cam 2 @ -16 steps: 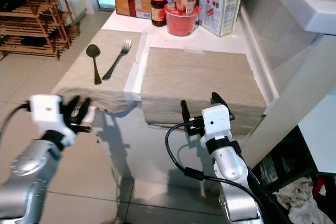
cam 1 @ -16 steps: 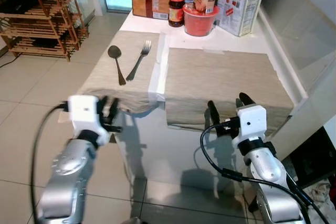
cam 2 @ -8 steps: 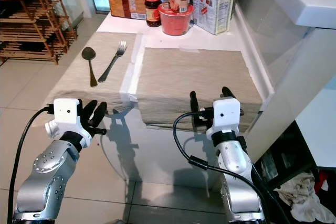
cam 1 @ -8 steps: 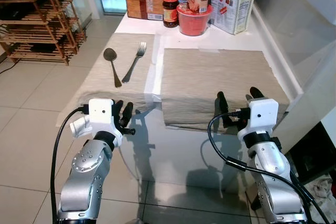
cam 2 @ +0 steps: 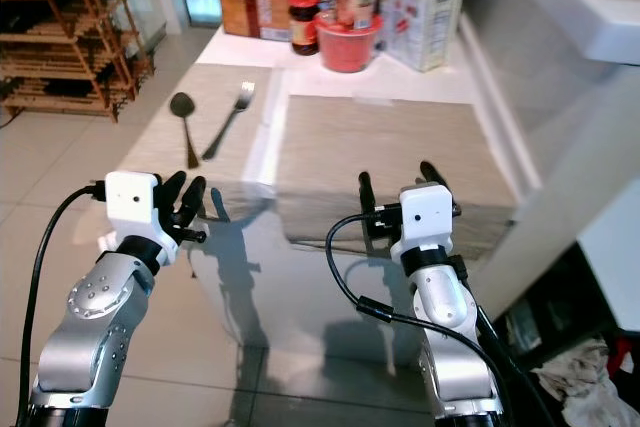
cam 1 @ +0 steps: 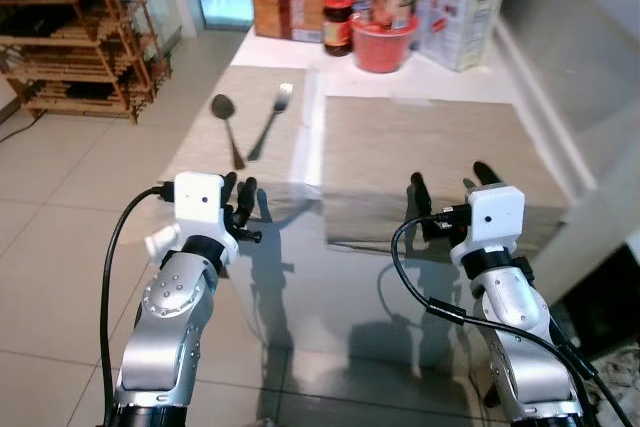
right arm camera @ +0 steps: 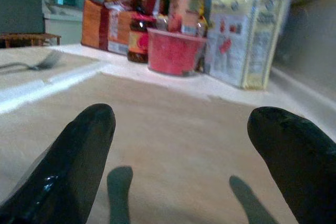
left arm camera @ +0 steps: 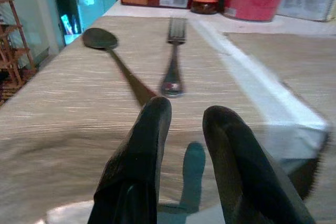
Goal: Setting the table
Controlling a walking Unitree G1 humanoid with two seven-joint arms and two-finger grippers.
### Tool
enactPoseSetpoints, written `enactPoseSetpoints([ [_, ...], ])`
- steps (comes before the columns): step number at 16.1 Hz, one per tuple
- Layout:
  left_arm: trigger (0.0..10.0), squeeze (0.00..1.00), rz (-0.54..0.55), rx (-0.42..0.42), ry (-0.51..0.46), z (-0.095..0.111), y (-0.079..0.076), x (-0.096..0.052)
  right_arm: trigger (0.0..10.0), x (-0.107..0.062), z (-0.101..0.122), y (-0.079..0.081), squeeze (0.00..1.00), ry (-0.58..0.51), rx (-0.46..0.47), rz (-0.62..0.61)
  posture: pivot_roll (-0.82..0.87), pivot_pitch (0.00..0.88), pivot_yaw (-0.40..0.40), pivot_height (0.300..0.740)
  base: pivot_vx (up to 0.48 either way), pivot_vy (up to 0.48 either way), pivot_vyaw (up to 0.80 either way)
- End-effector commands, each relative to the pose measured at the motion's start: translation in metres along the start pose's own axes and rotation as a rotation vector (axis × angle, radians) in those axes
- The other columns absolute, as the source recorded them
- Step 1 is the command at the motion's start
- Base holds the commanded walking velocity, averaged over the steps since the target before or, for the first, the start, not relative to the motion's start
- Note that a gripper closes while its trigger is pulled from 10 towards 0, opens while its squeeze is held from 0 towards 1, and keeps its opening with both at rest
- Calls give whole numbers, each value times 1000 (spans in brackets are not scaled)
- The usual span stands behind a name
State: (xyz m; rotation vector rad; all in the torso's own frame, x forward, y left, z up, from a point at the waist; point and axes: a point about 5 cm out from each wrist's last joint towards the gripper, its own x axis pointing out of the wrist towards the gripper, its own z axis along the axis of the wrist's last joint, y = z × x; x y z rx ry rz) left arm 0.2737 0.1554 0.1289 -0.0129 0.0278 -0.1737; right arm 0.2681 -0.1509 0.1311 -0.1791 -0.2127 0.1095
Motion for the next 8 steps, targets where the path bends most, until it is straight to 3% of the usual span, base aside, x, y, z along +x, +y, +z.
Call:
enactPoseSetpoints([
  [1, 10000, 0, -10, 11, -33, 8, -1, 2, 10000, 3, 5, -1, 0, -31, -4, -11, -44, 0, 40, 740, 360, 315, 0],
  [5, 10000, 0, -33, 99, -61, 14, -3, 6, 10000, 4, 5, 0, 0, -42, -6, -17, -43, 0, 43, 740, 365, 311, 0],
  [8, 10000, 0, -119, 163, -115, 33, -19, 11, 10000, 5, 6, -1, 0, -53, -13, -25, -41, 0, 43, 740, 418, 179, 0],
])
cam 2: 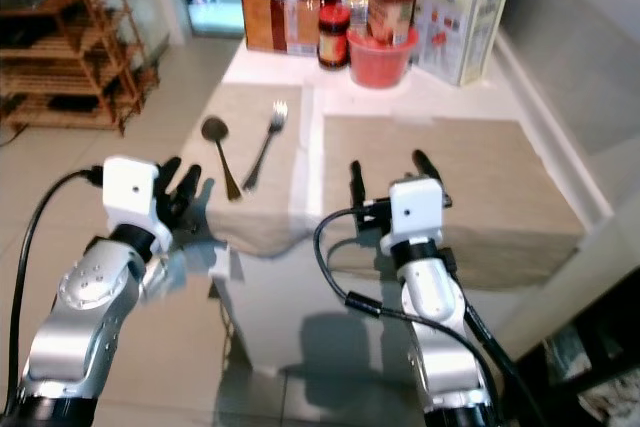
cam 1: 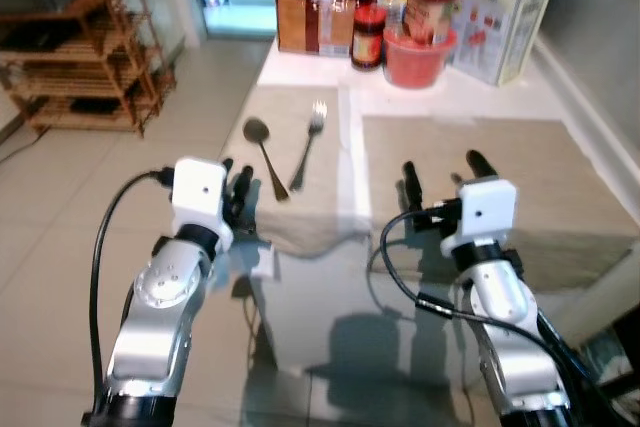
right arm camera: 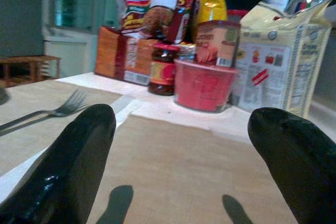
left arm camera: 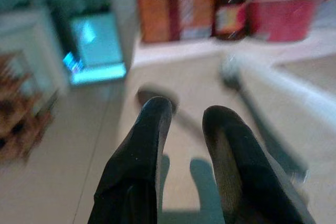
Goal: Setting the table
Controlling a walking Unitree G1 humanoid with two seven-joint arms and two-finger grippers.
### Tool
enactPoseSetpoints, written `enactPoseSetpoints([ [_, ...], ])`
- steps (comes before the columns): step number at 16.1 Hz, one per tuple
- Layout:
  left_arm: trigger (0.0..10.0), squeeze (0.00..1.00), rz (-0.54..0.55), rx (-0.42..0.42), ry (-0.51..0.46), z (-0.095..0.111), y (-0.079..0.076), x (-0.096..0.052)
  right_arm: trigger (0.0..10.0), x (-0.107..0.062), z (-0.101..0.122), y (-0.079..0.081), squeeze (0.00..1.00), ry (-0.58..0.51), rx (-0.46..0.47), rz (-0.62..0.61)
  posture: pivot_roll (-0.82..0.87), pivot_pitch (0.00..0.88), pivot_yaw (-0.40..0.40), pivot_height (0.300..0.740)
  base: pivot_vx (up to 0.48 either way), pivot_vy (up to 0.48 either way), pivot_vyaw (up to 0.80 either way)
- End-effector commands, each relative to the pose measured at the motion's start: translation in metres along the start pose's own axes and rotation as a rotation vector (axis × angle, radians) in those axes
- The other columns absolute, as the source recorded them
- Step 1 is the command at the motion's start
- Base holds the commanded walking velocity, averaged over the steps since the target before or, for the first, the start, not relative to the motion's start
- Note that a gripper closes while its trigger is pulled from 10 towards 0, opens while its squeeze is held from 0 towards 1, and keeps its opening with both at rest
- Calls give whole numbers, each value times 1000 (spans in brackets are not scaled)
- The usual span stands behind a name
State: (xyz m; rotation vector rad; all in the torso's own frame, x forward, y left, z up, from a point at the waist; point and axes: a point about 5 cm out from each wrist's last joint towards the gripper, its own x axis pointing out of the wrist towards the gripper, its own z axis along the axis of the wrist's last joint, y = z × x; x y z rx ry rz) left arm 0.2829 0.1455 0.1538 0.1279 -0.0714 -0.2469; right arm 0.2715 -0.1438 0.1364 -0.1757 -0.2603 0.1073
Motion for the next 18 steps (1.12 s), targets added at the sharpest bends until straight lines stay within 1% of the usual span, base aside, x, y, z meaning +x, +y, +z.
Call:
enactPoseSetpoints([
  [1, 10000, 0, -55, 28, -51, 16, -12, 5, 10000, 1, 0, -6, 0, -7, -15, -20, -39, 0, 43, 740, 0, 0, 0],
  [3, 10000, 0, -97, 20, -87, 32, -18, 12, 10000, 1, 1, -6, 0, -13, -18, -23, -38, 0, 45, 740, 0, 0, 0],
  [5, 10000, 0, -156, -8, -63, 41, -19, 20, 10000, 2, 1, -5, 0, -19, -18, -28, -40, 0, 49, 740, 0, 0, 0],
  [6, 10000, 0, -162, -6, -55, 43, -18, 23, 10000, 2, 2, -5, 0, -22, -20, -29, -40, 0, 51, 740, 0, 0, 0],
  [7, 10000, 0, -202, -29, 13, 49, -12, 45, 10000, 2, 2, -4, 0, -26, -20, -28, -39, 0, 53, 740, 0, 0, 0],
  [8, 10000, 0, -217, -38, 28, 50, -12, 49, 10000, 3, 2, -4, 0, -25, -19, -28, -39, 0, 53, 740, 0, 0, 0],
  [9, 10000, 0, -241, -22, 58, 54, -12, 64, 10000, 3, 1, -3, 0, -25, -17, -26, -40, 0, 53, 740, 0, 0, 0],
  [10, 10000, 0, -287, -14, 61, 61, -16, 77, 10000, 3, 1, -2, 0, -25, -17, -24, -47, 0, 59, 740, 0, 0, 0],
  [11, 10000, 0, -319, -29, 54, 67, -22, 88, 10000, 2, 1, -1, 0, -26, -18, -23, -51, 0, 60, 740, 0, 0, 0],
  [13, 10000, 0, -361, -40, 54, 73, -30, 101, 10000, 2, 5, -6, 0, -38, -42, -37, -63, 0, 63, 740, 0, 0, 0],
  [14, 0, 0, -368, -44, 59, 73, -31, 103, 10000, 2, 7, -8, 0, -45, -49, -45, -70, 0, 66, 740, 0, 0, 0],
  [15, 0, 0, -386, -66, 78, 72, -35, 109, 10000, -2, 13, -18, 0, -58, -71, -71, -84, 0, 70, 740, 0, 0, 0],
  [16, 0, 0, -394, -80, 91, 71, -36, 112, 10000, -5, 14, -24, 0, -58, -85, -84, -91, 0, 72, 740, 0, 0, 0],
  [17, 0, 0, -402, -74, 111, 68, -38, 118, 10000, -13, 14, -33, 0, -47, -113, -106, -113, 0, 77, 740, 0, 0, 0],
  [18, 0, 0, -418, -69, 117, 69, -41, 124, 10000, -19, 13, -37, 0, -35, -137, -122, -121, 0, 82, 740, 0, 0, 0],
])
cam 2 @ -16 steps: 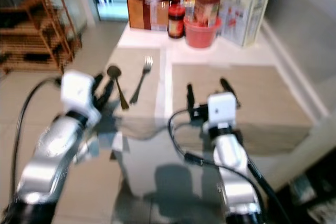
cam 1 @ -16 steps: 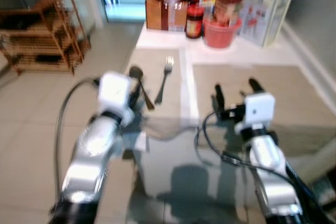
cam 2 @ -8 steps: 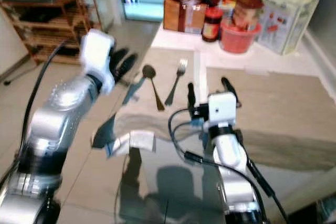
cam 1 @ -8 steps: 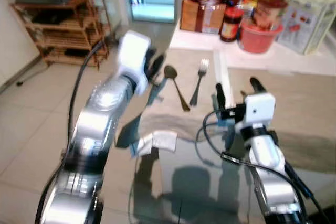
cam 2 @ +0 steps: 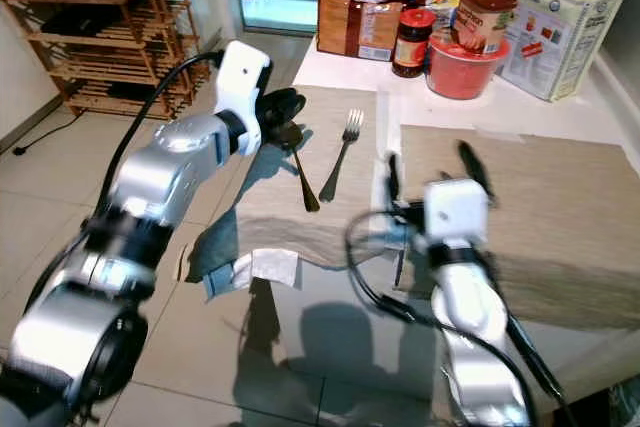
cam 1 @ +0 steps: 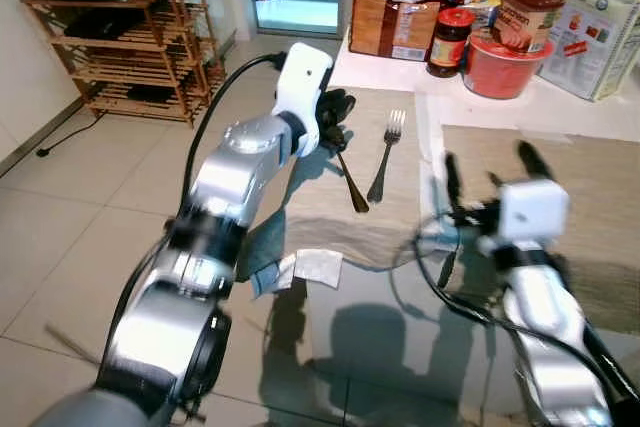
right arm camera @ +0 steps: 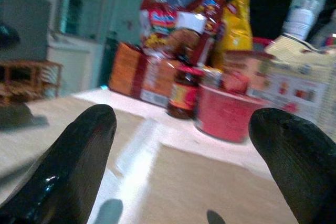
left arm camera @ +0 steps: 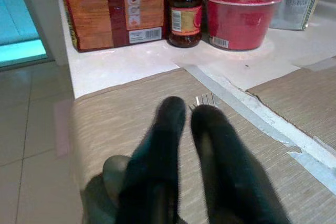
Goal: Setting the table
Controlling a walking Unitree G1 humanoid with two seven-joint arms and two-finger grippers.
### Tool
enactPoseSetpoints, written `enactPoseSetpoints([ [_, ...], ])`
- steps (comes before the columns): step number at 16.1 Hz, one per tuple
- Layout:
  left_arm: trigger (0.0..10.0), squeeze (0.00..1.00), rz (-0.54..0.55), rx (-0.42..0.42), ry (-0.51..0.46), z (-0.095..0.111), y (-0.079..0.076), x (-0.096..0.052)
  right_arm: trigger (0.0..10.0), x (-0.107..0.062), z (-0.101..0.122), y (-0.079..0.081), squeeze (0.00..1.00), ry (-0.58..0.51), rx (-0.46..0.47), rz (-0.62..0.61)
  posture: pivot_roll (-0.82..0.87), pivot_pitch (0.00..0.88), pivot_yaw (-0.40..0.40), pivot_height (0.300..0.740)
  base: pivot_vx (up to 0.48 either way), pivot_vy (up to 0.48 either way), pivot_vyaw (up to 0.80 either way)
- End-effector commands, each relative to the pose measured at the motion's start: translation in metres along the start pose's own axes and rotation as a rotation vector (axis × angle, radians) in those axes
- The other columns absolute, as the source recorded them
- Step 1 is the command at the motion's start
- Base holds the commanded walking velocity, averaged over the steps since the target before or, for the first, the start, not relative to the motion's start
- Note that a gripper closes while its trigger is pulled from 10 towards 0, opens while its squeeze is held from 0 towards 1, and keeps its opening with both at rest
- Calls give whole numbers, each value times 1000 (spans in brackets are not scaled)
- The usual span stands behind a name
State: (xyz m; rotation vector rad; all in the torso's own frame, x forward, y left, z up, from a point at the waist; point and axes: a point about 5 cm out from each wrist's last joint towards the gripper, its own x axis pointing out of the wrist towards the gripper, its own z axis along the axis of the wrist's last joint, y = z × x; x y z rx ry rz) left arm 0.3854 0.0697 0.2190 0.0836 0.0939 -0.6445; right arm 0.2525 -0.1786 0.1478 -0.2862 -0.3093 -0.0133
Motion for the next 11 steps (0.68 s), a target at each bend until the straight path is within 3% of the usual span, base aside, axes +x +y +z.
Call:
enactPoseSetpoints([
  [1, 0, 0, -12, 8, -11, 4, -1, 2, 10000, 1, 3, -3, 0, -2, -10, -14, -121, 0, 82, 740, 0, 0, 0],
  [4, 0, 0, -34, 3, -9, 5, -3, 4, 10000, -1, 2, -5, 0, 3, -16, -22, -124, 0, 83, 740, 0, 0, 0],
  [5, 10000, 1000, -71, 32, -9, 5, -9, 6, 10000, -2, 2, -2, 0, 9, -11, -25, -131, 0, 91, 740, 0, 0, 0],
  [6, 10000, 1000, -90, 65, -18, 4, -15, 6, 10000, -2, 1, 3, 0, 17, 3, -21, -127, 0, 88, 740, 0, 0, 0],
  [8, 10000, 1000, -66, 40, -42, 8, -13, 3, 10000, -1, 2, 6, 0, 18, 12, -6, -122, 0, 85, 740, 0, 0, 0],
  [10, 10000, 1000, -46, 39, -69, 11, -10, -5, 10000, 3, 1, 8, 0, 33, 31, 8, -105, 0, 77, 740, 0, 0, 0],
  [11, 10000, 1000, -35, 34, -74, 7, -10, -17, 10000, 9, 1, 12, 0, 51, 65, 21, -84, 0, 71, 740, 0, 0, 0],
])
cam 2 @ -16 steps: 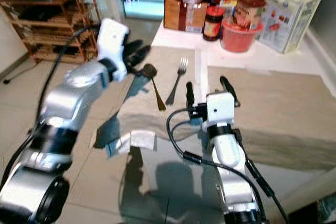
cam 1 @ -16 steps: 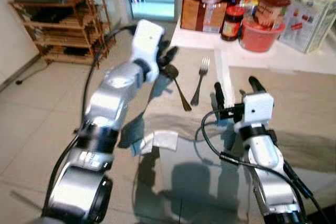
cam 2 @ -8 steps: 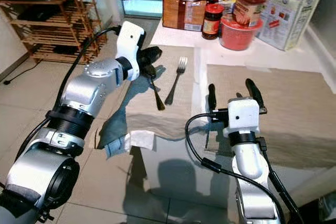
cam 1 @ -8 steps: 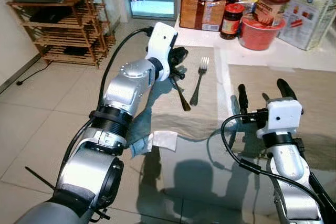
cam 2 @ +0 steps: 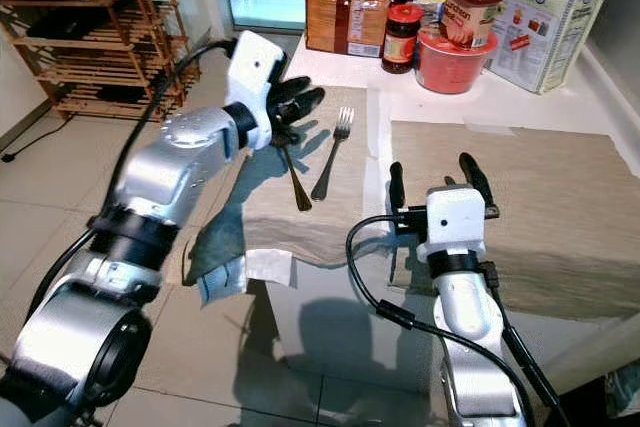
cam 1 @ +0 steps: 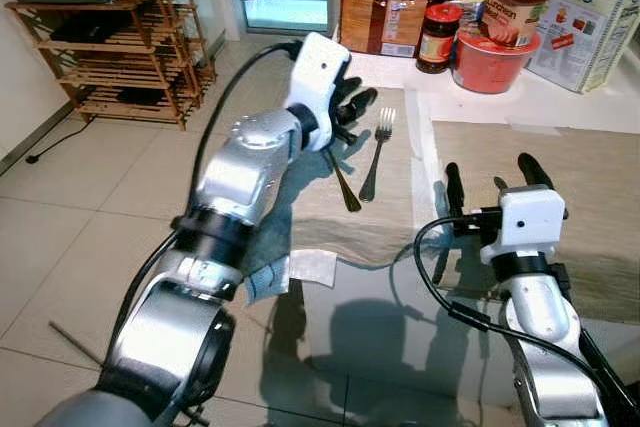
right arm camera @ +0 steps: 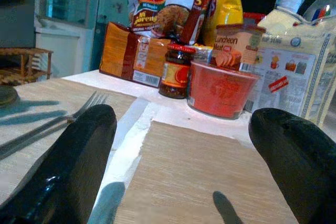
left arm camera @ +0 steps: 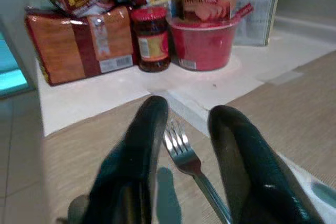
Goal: Setting the table
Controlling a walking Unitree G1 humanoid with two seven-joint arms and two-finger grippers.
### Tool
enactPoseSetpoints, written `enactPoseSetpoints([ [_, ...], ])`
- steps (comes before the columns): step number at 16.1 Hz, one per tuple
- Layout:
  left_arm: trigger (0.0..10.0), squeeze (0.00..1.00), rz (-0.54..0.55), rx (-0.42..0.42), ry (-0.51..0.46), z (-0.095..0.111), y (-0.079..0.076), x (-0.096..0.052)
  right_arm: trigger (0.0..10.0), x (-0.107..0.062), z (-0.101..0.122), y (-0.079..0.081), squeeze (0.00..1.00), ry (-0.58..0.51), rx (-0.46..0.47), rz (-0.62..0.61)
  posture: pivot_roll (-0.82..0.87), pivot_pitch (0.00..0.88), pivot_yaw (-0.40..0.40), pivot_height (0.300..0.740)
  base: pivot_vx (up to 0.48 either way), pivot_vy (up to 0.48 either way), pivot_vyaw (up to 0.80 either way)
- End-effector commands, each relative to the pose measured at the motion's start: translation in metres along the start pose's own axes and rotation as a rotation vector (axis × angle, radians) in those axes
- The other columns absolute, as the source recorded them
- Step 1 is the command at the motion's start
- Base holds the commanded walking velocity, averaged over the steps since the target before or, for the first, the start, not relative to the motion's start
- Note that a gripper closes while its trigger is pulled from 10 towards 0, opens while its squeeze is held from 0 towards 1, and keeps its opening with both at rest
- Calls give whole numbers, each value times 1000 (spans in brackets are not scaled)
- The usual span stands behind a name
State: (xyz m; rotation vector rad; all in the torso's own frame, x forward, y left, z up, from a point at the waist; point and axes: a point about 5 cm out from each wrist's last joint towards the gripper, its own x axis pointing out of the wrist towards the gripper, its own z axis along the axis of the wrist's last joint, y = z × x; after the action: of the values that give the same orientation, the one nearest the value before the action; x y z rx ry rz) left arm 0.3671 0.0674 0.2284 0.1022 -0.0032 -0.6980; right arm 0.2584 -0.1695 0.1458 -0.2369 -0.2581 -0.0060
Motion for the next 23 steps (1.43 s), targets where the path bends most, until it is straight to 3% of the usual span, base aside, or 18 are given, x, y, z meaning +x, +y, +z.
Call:
enactPoseSetpoints([
  [1, 10000, 1000, 14, -22, 16, -4, 1, -9, 10000, 8, 3, 5, 0, 11, 41, 24, -78, 0, 70, 740, 0, 0, 0],
  [2, 10000, 1000, 43, -50, 17, -10, -3, -24, 10000, 21, 6, 12, 0, 33, 103, 36, -55, 0, 64, 740, 0, 0, 0],
  [5, 10000, 1000, 81, -58, 48, -23, -13, -46, 10000, 44, 6, 35, 0, 98, 219, 96, -17, 0, 44, 740, 0, 0, 0],
  [6, 10000, 851, 110, -53, 53, -29, -16, -54, 10000, 50, 5, 42, 0, 118, 241, 121, 9, 0, 29, 740, 0, 0, 0],
  [7, 10000, 0, 166, -58, 51, -39, -16, -69, 10000, 60, 5, 50, 0, 131, 258, 146, 31, 0, 17, 740, 0, 0, 0],
  [11, 10000, 0, 254, -90, 79, -51, -23, -102, 10000, 83, 7, 54, 0, 170, 277, 130, 72, 0, -5, 740, 0, 0, 0],
  [13, 10000, 0, 285, -95, 101, -55, -22, -110, 10000, 94, 9, 55, 0, 177, 254, 89, 84, 0, -9, 740, 0, 0, 0],
  [19, 10000, 0, 282, -113, 124, -55, -25, -112, 10000, 121, 6, 59, 0, 302, 232, -66, 80, 0, 2, 740, 0, 0, 0],
  [23, 10000, 0, 266, -117, 125, -53, -28, -110, 10000, 130, 2, 69, 0, 344, 240, -54, 86, 0, -2, 740, 0, 0, 0],
])
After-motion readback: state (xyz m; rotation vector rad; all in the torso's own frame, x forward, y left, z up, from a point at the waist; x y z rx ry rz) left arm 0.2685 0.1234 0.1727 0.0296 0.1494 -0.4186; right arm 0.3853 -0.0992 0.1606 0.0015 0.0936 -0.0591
